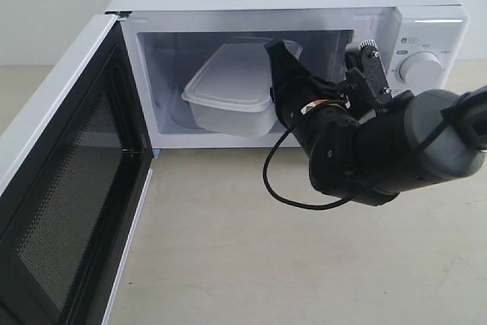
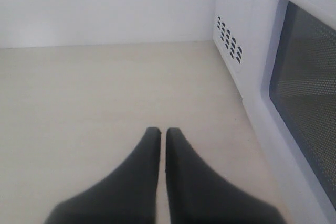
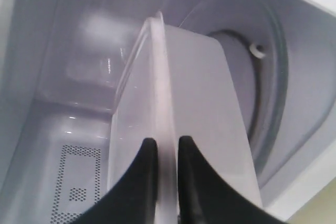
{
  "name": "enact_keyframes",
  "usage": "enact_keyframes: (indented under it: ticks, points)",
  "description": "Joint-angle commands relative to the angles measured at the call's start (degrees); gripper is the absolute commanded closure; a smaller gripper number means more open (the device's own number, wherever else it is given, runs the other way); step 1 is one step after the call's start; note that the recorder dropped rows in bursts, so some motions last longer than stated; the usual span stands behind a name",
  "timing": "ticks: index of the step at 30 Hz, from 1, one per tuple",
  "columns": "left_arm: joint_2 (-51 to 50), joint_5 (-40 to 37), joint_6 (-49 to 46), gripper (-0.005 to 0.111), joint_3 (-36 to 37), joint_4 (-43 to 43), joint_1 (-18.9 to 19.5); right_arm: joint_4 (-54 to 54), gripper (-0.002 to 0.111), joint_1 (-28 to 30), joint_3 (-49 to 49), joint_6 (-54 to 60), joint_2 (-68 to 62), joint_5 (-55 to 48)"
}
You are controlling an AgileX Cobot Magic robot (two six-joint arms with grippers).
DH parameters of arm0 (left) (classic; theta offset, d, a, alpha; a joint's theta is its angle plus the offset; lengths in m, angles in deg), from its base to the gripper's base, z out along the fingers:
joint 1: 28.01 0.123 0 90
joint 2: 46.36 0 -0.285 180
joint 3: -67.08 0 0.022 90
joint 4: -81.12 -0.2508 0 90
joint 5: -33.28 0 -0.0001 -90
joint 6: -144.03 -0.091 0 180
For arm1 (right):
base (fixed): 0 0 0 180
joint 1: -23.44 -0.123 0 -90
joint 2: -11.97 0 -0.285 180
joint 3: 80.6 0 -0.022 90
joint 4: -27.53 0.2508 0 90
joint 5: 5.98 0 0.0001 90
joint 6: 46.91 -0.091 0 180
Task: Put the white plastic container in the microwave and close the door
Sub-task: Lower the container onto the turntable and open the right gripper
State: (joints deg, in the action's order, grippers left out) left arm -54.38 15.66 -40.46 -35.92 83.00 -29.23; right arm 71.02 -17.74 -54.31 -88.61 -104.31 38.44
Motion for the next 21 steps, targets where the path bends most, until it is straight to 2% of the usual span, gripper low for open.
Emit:
enact_keyframes:
  ticks: [1, 10, 12, 16, 17, 18, 21]
  points:
    - [0.23, 0.06, -0.07, 0.102, 0.22, 0.24, 0.24, -0.55, 0.108, 0.10, -0.57, 2.57, 0.33, 0.77]
    - [0.23, 0.06, -0.07, 0.102, 0.22, 0.24, 0.24, -2.45, 0.105, 0.10, -0.57, 3.31, -0.13, -2.77]
    - [0.23, 0.06, -0.07, 0.102, 0.22, 0.24, 0.24, -2.45, 0.096, 0.10, -0.57, 3.31, -0.13, -2.64]
    - [0.23, 0.06, -0.07, 0.102, 0.22, 0.24, 0.24, -2.45, 0.059, 0.10, -0.57, 3.31, -0.13, -2.24]
    - [0.23, 0.06, -0.07, 0.102, 0.22, 0.24, 0.24, -2.45, 0.053, 0.10, -0.57, 3.31, -0.13, -2.24]
    - [0.23, 0.06, -0.07, 0.102, 0.22, 0.24, 0.24, -2.00, 0.048, 0.10, -0.57, 3.31, -0.13, -2.24]
    - [0.23, 0.06, -0.07, 0.102, 0.22, 0.24, 0.24, -1.66, 0.048, 0.10, -0.57, 3.31, -0.13, -2.13]
